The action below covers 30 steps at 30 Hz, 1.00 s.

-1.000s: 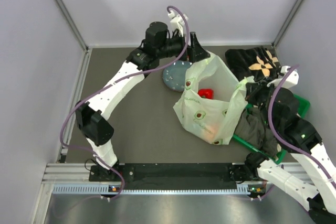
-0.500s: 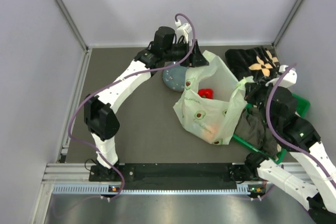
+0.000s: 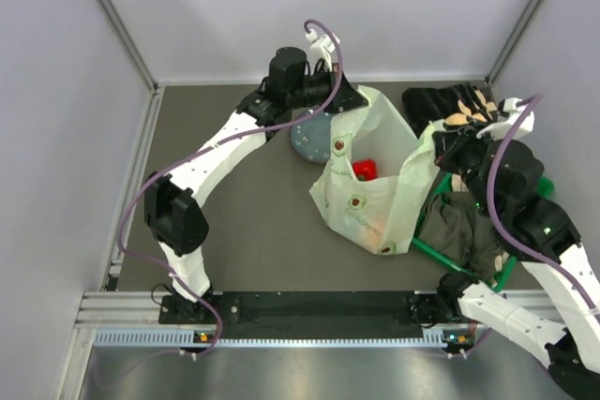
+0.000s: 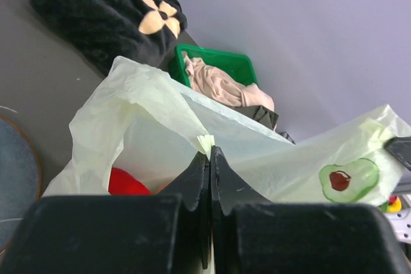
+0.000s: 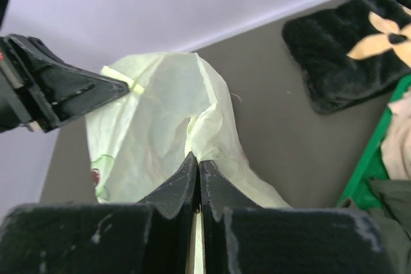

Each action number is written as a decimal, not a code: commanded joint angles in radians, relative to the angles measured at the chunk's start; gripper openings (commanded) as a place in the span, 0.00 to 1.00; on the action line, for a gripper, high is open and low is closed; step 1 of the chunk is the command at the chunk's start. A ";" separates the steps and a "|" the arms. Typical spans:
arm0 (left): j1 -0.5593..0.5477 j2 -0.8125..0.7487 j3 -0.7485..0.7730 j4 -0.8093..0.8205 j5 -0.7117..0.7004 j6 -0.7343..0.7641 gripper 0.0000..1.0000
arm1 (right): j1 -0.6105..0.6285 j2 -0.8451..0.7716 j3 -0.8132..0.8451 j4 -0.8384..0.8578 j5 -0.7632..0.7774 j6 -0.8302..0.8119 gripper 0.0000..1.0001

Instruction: Place the fruits into the plastic bag

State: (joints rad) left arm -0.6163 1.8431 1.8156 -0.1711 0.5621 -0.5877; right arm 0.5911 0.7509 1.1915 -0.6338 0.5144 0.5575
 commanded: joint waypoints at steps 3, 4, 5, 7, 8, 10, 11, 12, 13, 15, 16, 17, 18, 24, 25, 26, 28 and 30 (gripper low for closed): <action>0.001 -0.252 -0.085 0.206 -0.196 -0.004 0.00 | -0.008 0.051 0.141 0.144 -0.174 -0.064 0.00; 0.001 -0.310 -0.114 0.212 -0.221 0.005 0.00 | -0.007 0.068 0.169 0.157 -0.210 -0.079 0.00; 0.000 -0.341 -0.130 0.225 -0.246 0.006 0.00 | -0.008 0.076 0.183 0.173 -0.227 -0.087 0.00; 0.001 -0.425 -0.169 0.229 -0.316 0.012 0.00 | -0.008 0.097 0.219 0.221 -0.266 -0.109 0.00; 0.001 -0.452 -0.180 0.229 -0.338 0.012 0.00 | -0.008 0.103 0.232 0.236 -0.275 -0.116 0.00; 0.000 -0.517 -0.200 0.220 -0.390 0.014 0.00 | -0.008 0.119 0.264 0.275 -0.298 -0.133 0.00; 0.001 -0.534 -0.203 0.213 -0.404 0.014 0.00 | -0.008 0.131 0.273 0.284 -0.303 -0.139 0.00; 0.000 -0.548 -0.200 0.188 -0.418 0.012 0.00 | -0.008 0.139 0.283 0.295 -0.306 -0.143 0.00; 0.000 -0.568 -0.199 0.177 -0.432 0.008 0.00 | -0.008 0.143 0.293 0.310 -0.310 -0.152 0.00; 0.000 -0.585 -0.206 0.176 -0.445 -0.001 0.00 | -0.008 0.163 0.298 0.325 -0.309 -0.162 0.00; 0.000 -0.596 -0.211 0.141 -0.452 -0.015 0.00 | -0.008 0.169 0.296 0.342 -0.309 -0.171 0.00; 0.000 -0.602 -0.216 0.133 -0.471 -0.021 0.00 | -0.008 0.182 0.296 0.350 -0.310 -0.174 0.00; 0.000 -0.607 -0.225 0.118 -0.485 -0.027 0.00 | -0.008 0.188 0.295 0.356 -0.313 -0.179 0.00; 0.000 -0.648 -0.309 0.056 -0.553 -0.037 0.00 | -0.008 0.231 0.277 0.401 -0.321 -0.185 0.00; 0.001 -0.660 -0.321 0.050 -0.586 -0.037 0.00 | -0.007 0.234 0.273 0.398 -0.323 -0.183 0.00; 0.001 -0.668 -0.337 0.042 -0.597 -0.035 0.00 | -0.007 0.240 0.272 0.393 -0.327 -0.183 0.00; 0.001 -0.688 -0.375 0.033 -0.639 -0.032 0.00 | -0.008 0.252 0.264 0.382 -0.336 -0.180 0.00; 0.001 -0.705 -0.400 0.013 -0.672 -0.034 0.00 | -0.008 0.254 0.241 0.364 -0.336 -0.179 0.00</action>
State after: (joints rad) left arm -0.6159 1.2030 1.4502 -0.1444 -0.0124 -0.6155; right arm 0.5911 1.0161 1.4460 -0.3229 0.1944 0.3920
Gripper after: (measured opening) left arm 0.010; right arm 0.005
